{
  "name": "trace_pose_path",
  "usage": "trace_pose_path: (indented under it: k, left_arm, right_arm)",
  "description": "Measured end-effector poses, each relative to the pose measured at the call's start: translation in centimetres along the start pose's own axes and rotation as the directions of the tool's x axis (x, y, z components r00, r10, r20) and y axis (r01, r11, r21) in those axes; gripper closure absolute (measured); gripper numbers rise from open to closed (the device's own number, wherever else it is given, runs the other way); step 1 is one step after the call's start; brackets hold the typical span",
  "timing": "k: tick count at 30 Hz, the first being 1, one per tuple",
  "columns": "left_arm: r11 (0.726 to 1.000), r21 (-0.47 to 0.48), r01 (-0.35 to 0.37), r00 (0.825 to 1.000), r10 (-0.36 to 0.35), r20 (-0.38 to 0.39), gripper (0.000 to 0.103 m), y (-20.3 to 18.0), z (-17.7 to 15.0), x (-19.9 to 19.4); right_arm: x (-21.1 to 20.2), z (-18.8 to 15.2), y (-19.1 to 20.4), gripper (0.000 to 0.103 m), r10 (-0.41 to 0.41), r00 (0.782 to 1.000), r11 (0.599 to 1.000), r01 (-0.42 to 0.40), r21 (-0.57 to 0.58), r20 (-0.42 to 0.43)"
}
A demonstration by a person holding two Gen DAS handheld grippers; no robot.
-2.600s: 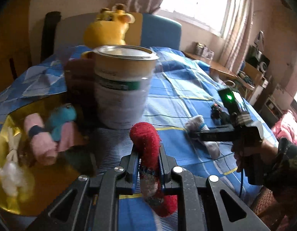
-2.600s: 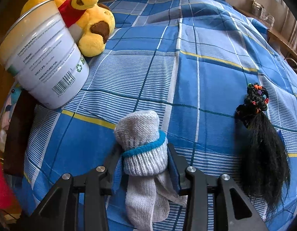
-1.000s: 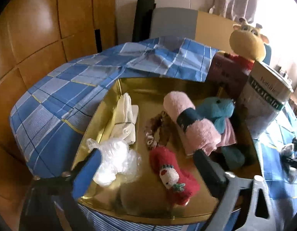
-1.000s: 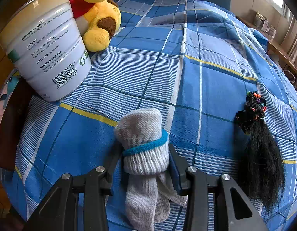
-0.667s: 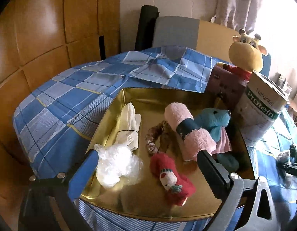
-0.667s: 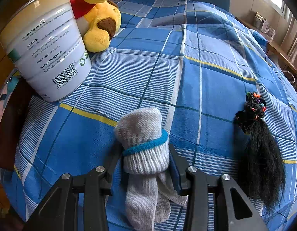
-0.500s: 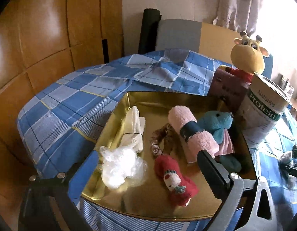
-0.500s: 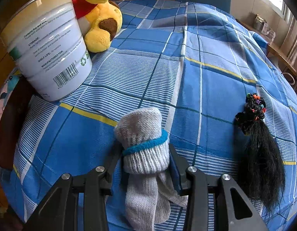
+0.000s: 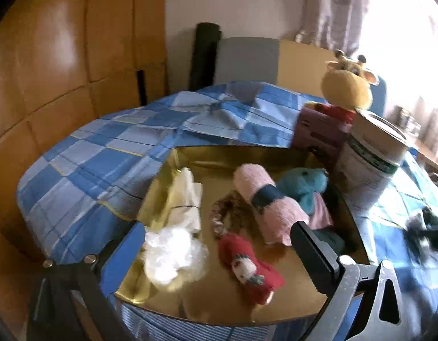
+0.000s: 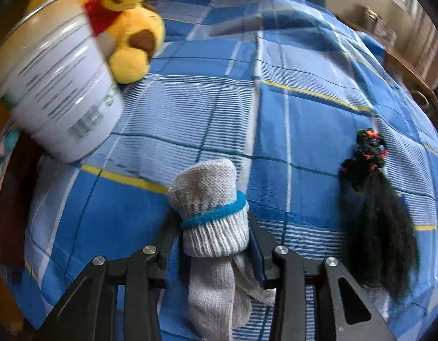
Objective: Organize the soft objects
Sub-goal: 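Carry the white knit glove to the gold tray and release it with right tool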
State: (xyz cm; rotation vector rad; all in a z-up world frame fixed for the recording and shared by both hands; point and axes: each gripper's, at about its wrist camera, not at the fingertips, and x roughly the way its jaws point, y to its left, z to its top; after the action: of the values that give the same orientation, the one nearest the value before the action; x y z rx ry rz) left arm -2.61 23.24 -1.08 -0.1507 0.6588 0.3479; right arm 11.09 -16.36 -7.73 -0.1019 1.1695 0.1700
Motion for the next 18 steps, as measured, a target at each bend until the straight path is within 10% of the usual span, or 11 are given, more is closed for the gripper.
trace_pose_path:
  k: [9,18]
  left_arm:
    - [0.998,-0.039,0.058,0.998,-0.058,-0.008,0.0,1.4,0.1,0.6]
    - [0.993,-0.09,0.077,0.997,-0.079,-0.018,0.0,3.2,0.6,0.8]
  right_arm:
    - [-5.2,11.8,-1.3,0.065,-0.214,0.974,0.976,0.211,0.05,0.076]
    - [-15.3,30.6,6.9,0.065,-0.405,0.818,0.912,0.393,0.117,0.409]
